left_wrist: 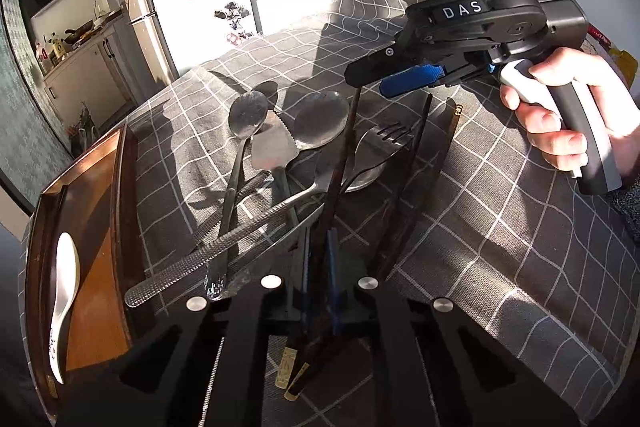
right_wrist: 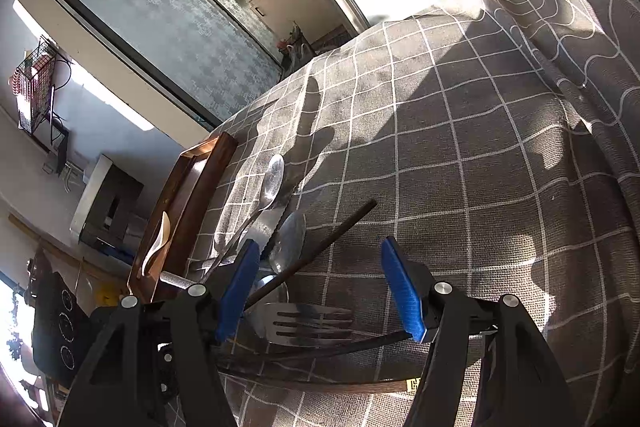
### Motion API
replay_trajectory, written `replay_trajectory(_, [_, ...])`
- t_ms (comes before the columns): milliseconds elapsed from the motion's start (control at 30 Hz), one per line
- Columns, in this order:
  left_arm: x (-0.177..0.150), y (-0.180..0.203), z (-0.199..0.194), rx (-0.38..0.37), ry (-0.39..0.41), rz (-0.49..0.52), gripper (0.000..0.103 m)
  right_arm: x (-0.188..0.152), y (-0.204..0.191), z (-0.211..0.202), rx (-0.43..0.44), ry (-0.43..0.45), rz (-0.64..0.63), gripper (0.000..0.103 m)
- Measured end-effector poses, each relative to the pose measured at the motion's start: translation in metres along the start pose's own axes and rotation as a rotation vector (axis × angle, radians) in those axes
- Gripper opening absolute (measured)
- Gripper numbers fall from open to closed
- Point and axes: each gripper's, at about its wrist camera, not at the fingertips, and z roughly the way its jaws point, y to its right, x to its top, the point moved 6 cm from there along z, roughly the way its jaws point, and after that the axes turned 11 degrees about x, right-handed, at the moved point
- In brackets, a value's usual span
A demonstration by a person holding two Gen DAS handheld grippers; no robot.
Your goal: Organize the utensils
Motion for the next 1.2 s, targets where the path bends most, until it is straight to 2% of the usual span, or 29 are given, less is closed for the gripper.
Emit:
replay_trajectory(267, [0.011,-0.002,-0.023,-0.02,0.054,-0.038,0.007,0.003,-0.003,0.013,0.077,-0.004,0.086,0.064])
replay_trajectory(467, [0.014,0.01,-0.034,-0.048,0.081,-0.039,0.007,0.008,-0.013,0.01,0.096,0.02,0.089,0.061])
replay_trajectory(500, [0.015,0.011,-0.036,-0.051,0.092,-0.044,0.007,0.008,-0.013,0.011,0.082,0.012,0.088,0.057])
replay_trajectory(567, [0.016,0.011,-0.04,-0.062,0.099,-0.046,0.007,0.008,-0.014,0.012,0.077,0.016,0.095,0.041])
replay_trajectory(600, [0.017,0.012,-0.042,-0.06,0.1,-0.043,0.007,0.008,-0.014,0.01,0.07,0.025,0.097,0.027])
replay_trajectory(633, [0.017,0.012,-0.044,-0.057,0.1,-0.042,0.007,0.008,-0.016,0.009,0.071,0.034,0.096,0.019])
replay_trajectory(667, [0.017,0.011,-0.046,-0.059,0.105,-0.043,0.007,0.009,-0.018,0.008,0.079,0.04,0.097,0.017])
replay_trajectory(933, [0.012,-0.017,-0.07,-0.008,0.149,-0.074,0.007,0.02,-0.07,0.015,0.082,0.057,0.007,0.015])
replay_trajectory(1200, [-0.013,-0.085,-0.074,0.099,0.144,-0.164,0.007,0.036,-0.126,0.069,0.146,0.044,-0.062,0.013])
